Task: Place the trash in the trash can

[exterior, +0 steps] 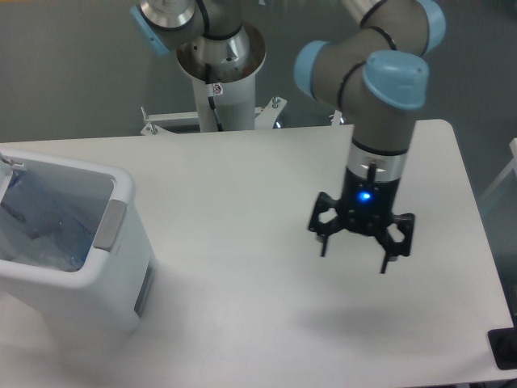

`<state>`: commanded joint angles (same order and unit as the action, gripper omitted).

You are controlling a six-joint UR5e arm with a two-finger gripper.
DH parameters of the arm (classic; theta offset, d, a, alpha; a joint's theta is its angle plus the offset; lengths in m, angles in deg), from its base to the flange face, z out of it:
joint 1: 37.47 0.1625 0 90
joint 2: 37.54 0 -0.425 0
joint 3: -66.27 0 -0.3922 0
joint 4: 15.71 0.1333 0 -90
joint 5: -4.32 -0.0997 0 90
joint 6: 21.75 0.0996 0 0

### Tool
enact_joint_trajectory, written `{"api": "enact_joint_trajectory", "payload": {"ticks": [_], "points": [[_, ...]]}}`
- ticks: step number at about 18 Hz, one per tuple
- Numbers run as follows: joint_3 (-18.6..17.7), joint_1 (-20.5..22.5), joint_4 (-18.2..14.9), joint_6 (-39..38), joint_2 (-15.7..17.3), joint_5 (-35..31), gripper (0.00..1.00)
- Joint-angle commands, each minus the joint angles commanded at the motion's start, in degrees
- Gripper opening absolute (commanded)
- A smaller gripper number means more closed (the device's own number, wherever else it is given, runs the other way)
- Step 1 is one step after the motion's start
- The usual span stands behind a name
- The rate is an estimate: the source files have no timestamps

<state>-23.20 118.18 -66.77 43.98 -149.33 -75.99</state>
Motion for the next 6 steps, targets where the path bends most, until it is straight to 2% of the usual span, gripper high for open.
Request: {"api": "enact_joint_trajectory", "payload": {"ticks": [2, 6], "points": [[-1.7, 0.7, -0.1, 2.5, 0.3, -4.8, 1.0], [-2.8, 1.1, -0.5, 4.1, 0.9, -6.1, 1.0]]}}
